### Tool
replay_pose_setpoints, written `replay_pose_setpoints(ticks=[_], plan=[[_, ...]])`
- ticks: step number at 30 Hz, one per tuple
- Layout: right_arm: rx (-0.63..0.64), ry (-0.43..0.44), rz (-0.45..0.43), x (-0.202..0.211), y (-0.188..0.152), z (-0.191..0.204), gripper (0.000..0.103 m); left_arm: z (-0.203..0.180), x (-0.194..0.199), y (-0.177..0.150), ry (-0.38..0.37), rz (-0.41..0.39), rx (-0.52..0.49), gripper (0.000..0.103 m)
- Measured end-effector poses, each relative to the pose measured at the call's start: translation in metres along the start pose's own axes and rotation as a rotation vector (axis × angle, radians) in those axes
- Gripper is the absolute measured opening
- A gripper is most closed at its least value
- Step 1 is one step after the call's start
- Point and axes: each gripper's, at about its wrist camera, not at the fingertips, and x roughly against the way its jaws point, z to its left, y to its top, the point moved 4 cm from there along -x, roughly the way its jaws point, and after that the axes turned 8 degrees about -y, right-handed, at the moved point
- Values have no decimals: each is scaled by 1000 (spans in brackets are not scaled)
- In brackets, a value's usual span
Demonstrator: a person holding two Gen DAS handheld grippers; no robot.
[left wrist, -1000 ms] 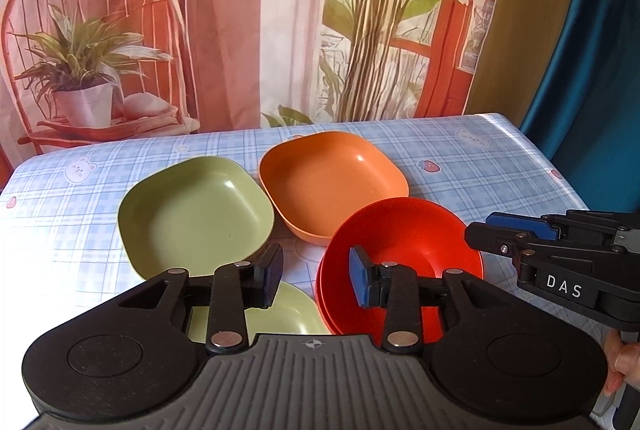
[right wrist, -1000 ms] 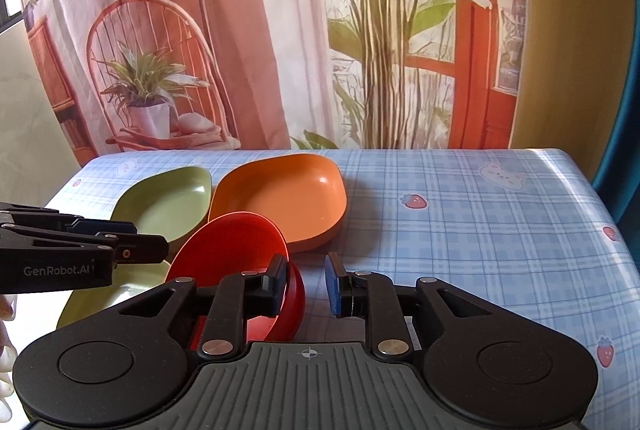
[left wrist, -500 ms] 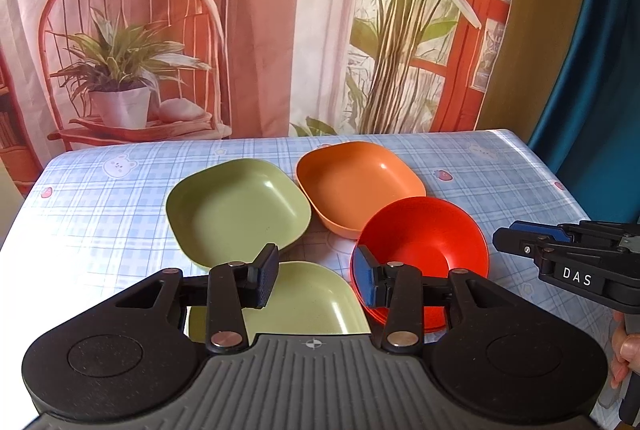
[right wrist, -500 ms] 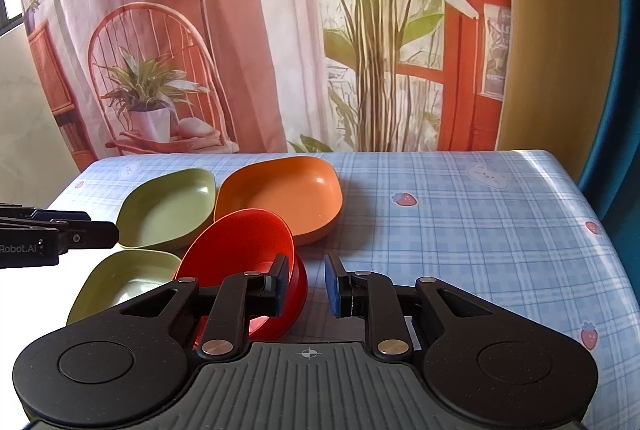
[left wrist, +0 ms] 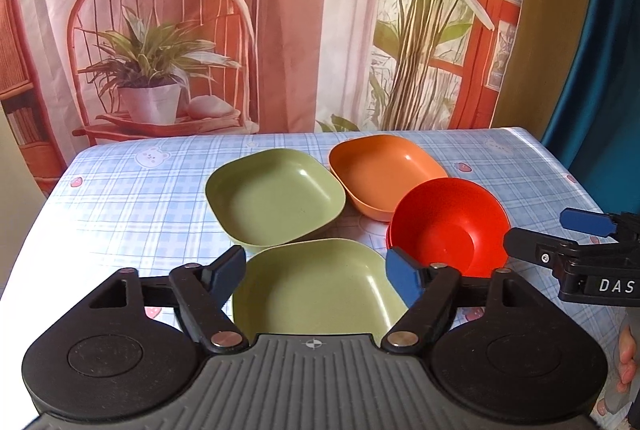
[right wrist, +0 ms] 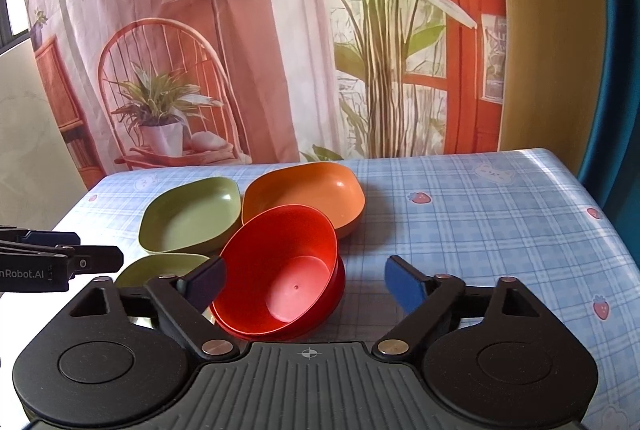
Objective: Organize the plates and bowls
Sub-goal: 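Lower the red bowl onto the stack and open the right gripper, then move the left gripper forward to the nearer green plate's rim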
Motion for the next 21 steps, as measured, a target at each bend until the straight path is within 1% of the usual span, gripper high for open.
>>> replay_pose_setpoints(ticks=[1,2,5,7,10,11,16,17,21], plan=[[3,0,-13,2,0,1,102,1,2,0,3,-9,1,91],[5,3,-21,4,1,2,103,2,6,0,6,-21,3,94],[7,1,-30,7,2,6,103,3,10,0,11,-35,6,100],[12,-21,-36,8,2,9,103,5,13,0,23,-47,15,102],[52,-98,-35,8,0,17,103,10,19,0,30,-75,26,103],[70,-97,-40,8,-1,21,103,11,20,0,23,-80,29,103],[91,-28,-48,13,-8,34,103,17,24,-3,-7,-101,55,103],[96,-18,-44,13,-9,36,103,18,24,-5,-7,-99,57,103],[110,69,-4,11,-17,47,103,21,22,-13,-11,-85,54,103]])
